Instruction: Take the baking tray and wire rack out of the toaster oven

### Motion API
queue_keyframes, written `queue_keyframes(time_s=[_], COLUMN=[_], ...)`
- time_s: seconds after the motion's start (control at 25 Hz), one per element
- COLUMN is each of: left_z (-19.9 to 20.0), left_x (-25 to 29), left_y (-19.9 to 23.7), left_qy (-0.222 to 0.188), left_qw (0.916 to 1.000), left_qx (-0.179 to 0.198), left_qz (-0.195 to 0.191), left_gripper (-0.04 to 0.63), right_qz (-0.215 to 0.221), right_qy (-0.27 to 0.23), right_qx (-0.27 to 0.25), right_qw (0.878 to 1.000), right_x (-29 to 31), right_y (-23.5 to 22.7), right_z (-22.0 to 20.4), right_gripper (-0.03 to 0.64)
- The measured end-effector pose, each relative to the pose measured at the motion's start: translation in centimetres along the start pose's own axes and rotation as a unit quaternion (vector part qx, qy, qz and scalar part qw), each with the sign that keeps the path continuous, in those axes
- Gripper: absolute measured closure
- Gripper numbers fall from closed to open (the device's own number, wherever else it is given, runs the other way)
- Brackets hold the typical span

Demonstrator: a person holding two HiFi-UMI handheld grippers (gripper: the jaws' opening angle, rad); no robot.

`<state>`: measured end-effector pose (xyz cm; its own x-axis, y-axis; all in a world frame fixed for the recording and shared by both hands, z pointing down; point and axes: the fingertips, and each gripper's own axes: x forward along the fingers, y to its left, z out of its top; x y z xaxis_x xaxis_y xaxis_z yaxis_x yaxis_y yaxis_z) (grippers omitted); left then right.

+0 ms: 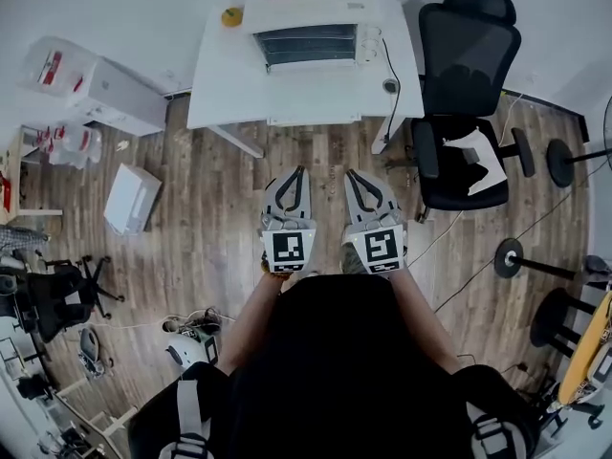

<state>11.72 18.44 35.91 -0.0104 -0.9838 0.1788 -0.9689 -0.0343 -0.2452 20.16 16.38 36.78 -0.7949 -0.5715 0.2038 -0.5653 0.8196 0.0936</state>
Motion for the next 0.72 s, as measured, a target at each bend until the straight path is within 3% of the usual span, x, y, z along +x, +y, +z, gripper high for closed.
queue_keyframes(time_s=[0.28,0.52,0.72], left_z=[-0.1,-1.5,-2.0], left_x=[3.2,4.2,6.3], left_y=[-0.7,0.2,1.6], left_qy=[0.016,0.030,0.023], left_qw=[0.9996,0.9989,0.9987], left_qx=[-0.008,-0.022,-0.043], left_qz=[0.020,0.029,0.014], left_gripper=[0.569,0.569,0.569], right_qz=[0.022,0.016,-0.004], right_qy=[0.021,0.040,0.049], right_qx=[-0.016,-0.010,-0.016], right_qw=[0.999,0.999,0.999], right_x=[1.8,3.4,4.9], right_y=[-4.4,-6.1,-6.5], right_z=[-1.9,-2.8,-2.8], right_gripper=[0.584,0.584,0.584])
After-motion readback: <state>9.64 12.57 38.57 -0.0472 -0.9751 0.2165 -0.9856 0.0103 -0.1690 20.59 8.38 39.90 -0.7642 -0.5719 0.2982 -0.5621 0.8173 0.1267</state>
